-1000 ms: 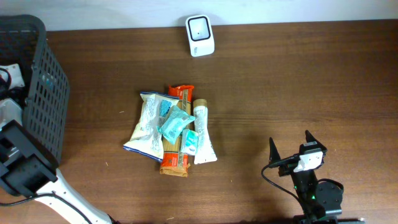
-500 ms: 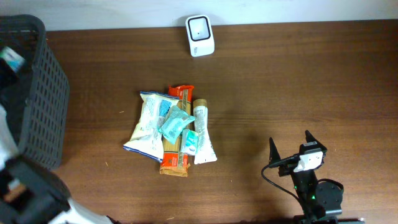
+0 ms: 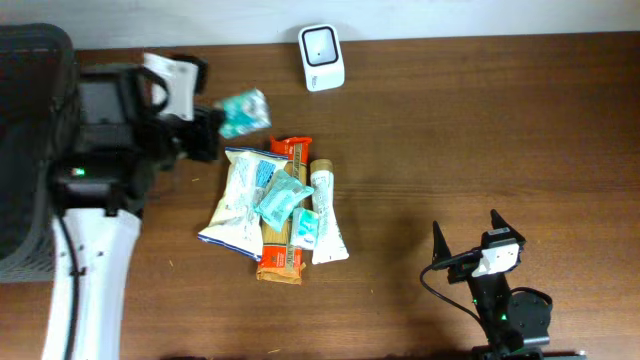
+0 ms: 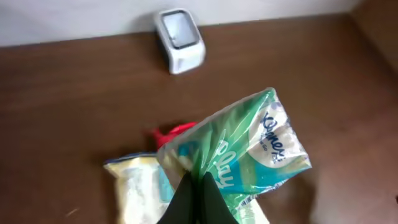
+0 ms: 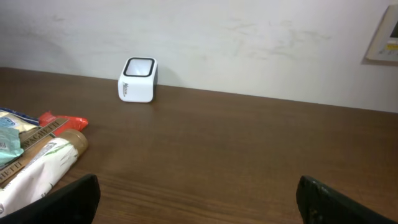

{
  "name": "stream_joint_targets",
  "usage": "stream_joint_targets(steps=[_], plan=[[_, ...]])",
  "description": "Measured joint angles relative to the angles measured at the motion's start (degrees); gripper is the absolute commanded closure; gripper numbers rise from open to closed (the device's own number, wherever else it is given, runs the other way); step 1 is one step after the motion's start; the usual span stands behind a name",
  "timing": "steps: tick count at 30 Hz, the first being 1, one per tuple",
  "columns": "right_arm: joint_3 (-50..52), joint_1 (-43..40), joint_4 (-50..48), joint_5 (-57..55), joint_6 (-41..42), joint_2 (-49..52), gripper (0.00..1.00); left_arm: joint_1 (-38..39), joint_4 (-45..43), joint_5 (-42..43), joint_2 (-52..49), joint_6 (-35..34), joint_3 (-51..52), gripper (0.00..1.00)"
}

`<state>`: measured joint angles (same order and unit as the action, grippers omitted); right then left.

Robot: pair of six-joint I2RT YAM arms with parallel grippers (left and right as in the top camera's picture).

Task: Scan the item barcode
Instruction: 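Lift the teal tissue pack out and hold it over the pile, then reach the right gripper to the small teal box and grasp it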

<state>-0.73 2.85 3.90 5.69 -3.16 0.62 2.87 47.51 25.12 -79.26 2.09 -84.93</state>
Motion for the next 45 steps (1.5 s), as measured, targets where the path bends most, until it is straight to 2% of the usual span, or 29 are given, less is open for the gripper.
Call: stream_joint_targets(steps=[3,6,8,12,13,14,15,16,22,24,27,29,32,34,43,45], plan=[[0.0,0.0,0.0,0.0,0.0,0.0,0.01,9.25,-3.3,0.0,-0.48,-0.5,7.41,1.0],[0.0,0.0,0.0,-0.02,-0.02,-0.07,0.01,17.49,-12.63,-0.31,-5.81,-4.59,14.91,1.0],[0.0,0.0,0.0,-0.02,0.0,-0.07,0.01,22.75,-19.8,-0.46,-11.67,-6.36,15.41,1.0],[0.0,0.0,0.0,-0.02,-0.02,-0.04,0.01,29.33,-27.26,-1.31,-19.5,-11.28,15.61,1.0],[0.0,0.0,0.0,0.0,0.0,-0.04,0.01,30.6,-28.81,-1.38,-20.68,-12.09,15.65,0.88],[0.0,0.0,0.0,0.0,-0.04,-0.04,0.01,31.63,-30.03,-1.7,-21.2,-12.5,15.67,0.69],[0.0,0.0,0.0,-0.02,-0.04,-0.04,0.01,32.52,-30.23,-2.27,-21.35,-12.79,15.67,0.28],[0.0,0.0,0.0,-0.02,-0.04,-0.04,0.01,33.68,-30.23,-3.17,-21.38,-12.94,15.67,0.01],[0.0,0.0,0.0,-0.02,0.0,-0.04,0.01,34.05,-29.97,-6.08,-21.38,-13.29,15.67,0.01],[0.0,0.0,0.0,-0.02,0.0,-0.04,0.01,32.04,-25.4,-7.21,-21.07,-12.68,14.49,0.01],[0.0,0.0,0.0,-0.02,-0.02,-0.04,0.01,21.99,-14.32,-10.8,-14.27,-9.33,10.34,0.01],[0.0,0.0,0.0,0.0,-0.02,-0.04,0.01,14.29,-7.63,-13.07,-8.02,-3.23,8.94,0.01],[0.0,0.0,0.0,-0.02,0.0,-0.04,0.01,5.73,-1.33,-14.73,-4.46,6.99,8.39,0.01],[0.0,0.0,0.0,0.0,0.0,-0.04,0.01,3.3,0.04,-15.45,-4.48,9.16,8.39,0.01],[0.0,0.0,-0.09,0.68,0.15,-0.04,0.01,2.56,0.07,-15.8,-4.48,10.62,8.39,0.01],[0.0,0.0,-6.51,7.63,1.25,0.0,0.01,2.56,0.09,-15.8,-4.48,10.64,8.39,0.01]])
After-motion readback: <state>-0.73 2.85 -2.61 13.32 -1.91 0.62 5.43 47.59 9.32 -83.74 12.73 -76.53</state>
